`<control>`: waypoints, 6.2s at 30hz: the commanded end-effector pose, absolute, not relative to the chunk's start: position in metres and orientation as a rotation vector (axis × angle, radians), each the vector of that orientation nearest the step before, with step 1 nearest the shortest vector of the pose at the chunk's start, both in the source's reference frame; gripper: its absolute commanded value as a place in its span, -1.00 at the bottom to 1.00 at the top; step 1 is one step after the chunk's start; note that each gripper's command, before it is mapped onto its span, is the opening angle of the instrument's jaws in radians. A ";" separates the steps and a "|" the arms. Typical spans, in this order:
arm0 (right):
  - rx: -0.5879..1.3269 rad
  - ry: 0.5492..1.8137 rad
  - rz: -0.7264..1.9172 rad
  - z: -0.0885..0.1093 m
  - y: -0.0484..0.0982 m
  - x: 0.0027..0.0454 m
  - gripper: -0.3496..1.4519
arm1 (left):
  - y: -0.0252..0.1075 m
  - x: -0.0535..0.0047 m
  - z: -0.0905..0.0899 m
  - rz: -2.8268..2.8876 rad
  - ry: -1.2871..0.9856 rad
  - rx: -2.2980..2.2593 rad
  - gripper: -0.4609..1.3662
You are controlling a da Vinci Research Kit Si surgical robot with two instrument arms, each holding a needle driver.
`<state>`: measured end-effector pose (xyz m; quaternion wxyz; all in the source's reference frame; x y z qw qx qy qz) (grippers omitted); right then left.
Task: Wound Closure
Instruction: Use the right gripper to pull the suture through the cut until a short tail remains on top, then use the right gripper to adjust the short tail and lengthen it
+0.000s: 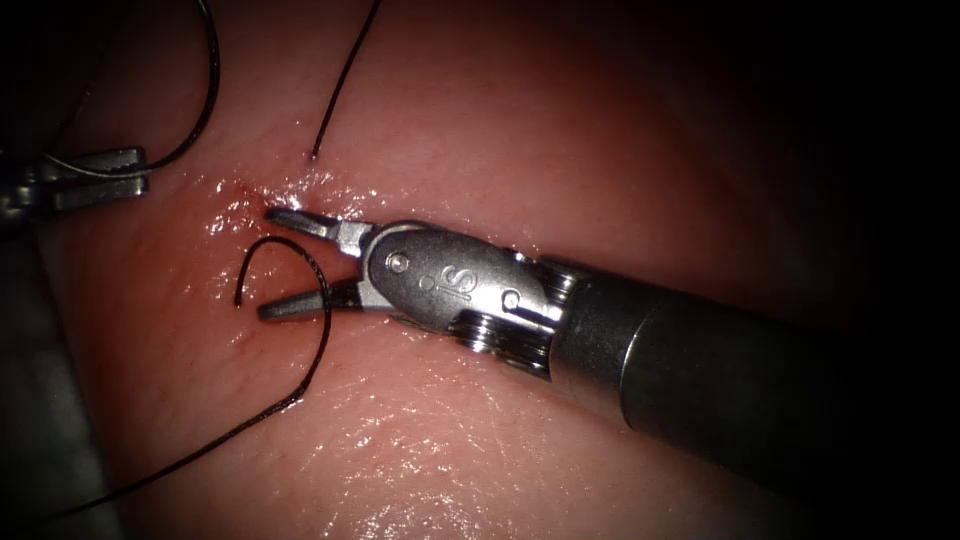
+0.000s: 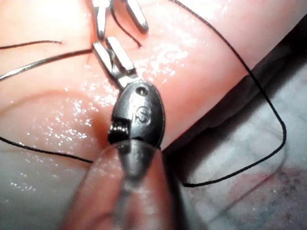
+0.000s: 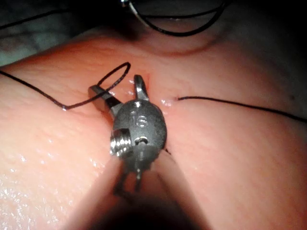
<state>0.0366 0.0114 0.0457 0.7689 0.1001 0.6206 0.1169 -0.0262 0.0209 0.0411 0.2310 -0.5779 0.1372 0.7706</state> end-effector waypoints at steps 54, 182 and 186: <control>0.328 1.414 -0.008 0.042 0.004 0.0395 -1.00 | 0.021 -0.0261 0.041 2.119 0.374 -1.593 -0.88; 0.230 1.150 1.102 0.042 0.014 0.0297 0.94 | 0.021 -0.0263 0.041 2.142 0.404 -1.604 -0.88; 0.245 1.155 1.159 0.044 0.015 0.0308 0.94 | 0.021 -0.0263 0.041 2.154 0.419 -1.610 -0.88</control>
